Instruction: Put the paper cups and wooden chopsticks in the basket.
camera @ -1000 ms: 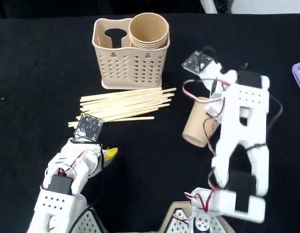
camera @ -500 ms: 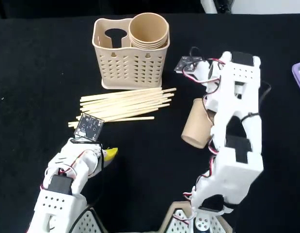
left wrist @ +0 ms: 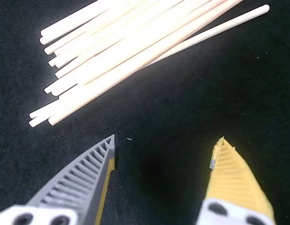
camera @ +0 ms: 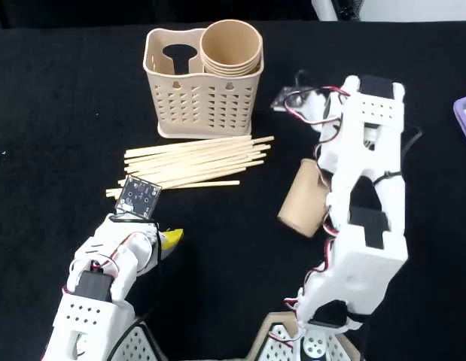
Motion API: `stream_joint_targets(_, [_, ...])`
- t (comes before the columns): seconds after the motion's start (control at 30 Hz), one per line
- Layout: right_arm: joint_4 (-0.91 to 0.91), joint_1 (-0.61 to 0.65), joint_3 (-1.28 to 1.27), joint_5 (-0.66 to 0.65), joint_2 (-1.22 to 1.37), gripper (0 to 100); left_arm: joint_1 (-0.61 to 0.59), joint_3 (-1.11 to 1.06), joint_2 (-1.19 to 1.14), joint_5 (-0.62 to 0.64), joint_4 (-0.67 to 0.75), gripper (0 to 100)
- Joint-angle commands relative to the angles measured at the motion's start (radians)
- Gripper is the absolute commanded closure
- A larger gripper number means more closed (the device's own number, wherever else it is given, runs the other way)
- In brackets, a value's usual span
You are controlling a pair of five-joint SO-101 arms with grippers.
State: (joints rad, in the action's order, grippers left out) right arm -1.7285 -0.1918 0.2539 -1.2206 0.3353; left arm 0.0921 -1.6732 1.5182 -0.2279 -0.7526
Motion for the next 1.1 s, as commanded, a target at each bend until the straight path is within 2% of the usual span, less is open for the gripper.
stream_joint_targets(0.0, [-0.029, 0.017, -0.022, 0.084, -0.162, 98.7, -0.007, 0.007, 0.006, 0.002, 0.018, 68])
stream_joint_targets(0.23, [0.003, 0.018, -0.197, 0.172, -0.461, 98.7, -0.007, 0.007, 0.006, 0.002, 0.018, 68])
stream_joint_targets(0.57, [0.374, 0.126, -0.682, 0.190, -0.599, 98.8, -0.007, 0.007, 0.006, 0.002, 0.018, 68])
stream_joint_targets(0.8, [0.408, 0.129, -0.714, 0.242, -0.595, 98.5, -0.005, 0.007, 0.006, 0.002, 0.018, 68])
stream_joint_targets(1.07, [0.413, 0.129, -0.717, 0.245, -0.599, 98.8, -0.005, 0.007, 0.006, 0.002, 0.018, 68])
